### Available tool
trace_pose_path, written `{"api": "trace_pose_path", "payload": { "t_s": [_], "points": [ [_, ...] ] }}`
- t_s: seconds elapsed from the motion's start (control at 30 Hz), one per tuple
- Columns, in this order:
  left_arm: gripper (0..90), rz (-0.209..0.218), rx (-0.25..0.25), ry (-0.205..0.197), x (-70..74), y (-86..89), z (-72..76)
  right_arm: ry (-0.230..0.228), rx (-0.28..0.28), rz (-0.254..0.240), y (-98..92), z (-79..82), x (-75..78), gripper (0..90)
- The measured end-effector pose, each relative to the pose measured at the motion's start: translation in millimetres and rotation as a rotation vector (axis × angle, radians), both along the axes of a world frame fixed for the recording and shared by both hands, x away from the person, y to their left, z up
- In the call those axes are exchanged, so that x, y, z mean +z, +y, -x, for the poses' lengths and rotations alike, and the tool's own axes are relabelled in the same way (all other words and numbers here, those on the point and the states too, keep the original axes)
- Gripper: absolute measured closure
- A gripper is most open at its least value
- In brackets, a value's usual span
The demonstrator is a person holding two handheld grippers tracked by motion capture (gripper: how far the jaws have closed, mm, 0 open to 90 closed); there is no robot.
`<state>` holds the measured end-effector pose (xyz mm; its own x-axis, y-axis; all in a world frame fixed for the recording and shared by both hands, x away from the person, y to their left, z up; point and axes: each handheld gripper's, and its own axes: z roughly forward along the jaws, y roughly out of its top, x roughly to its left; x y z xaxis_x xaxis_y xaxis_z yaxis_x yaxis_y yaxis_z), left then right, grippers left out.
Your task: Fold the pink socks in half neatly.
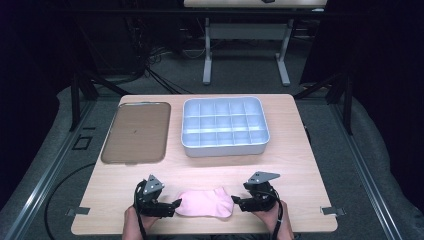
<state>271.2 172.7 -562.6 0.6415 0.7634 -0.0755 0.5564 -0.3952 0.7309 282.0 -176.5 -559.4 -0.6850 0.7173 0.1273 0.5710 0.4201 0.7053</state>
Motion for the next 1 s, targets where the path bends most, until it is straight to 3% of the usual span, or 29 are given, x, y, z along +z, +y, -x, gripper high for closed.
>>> {"api": "trace_pose_path", "payload": {
  "t_s": [0.3,0.57,1.0],
  "points": [
    [23.4,-0.021,-0.03,0.012,-2.7,-7.6,0.3,0.029,0.041,0.034,20.1,-1.9,-4.3,49.0],
    [36.9,-0.028,0.0,0.043,-7.6,-12.4,0.0,0.035,0.042,0.062,29.8,-2.2,-7.4,52.9],
    [53.7,-0.069,-0.032,0.046,-10.2,-21.1,0.8,0.044,0.06,0.111,36.2,-1.5,-11.4,55.8]
  ]
}}
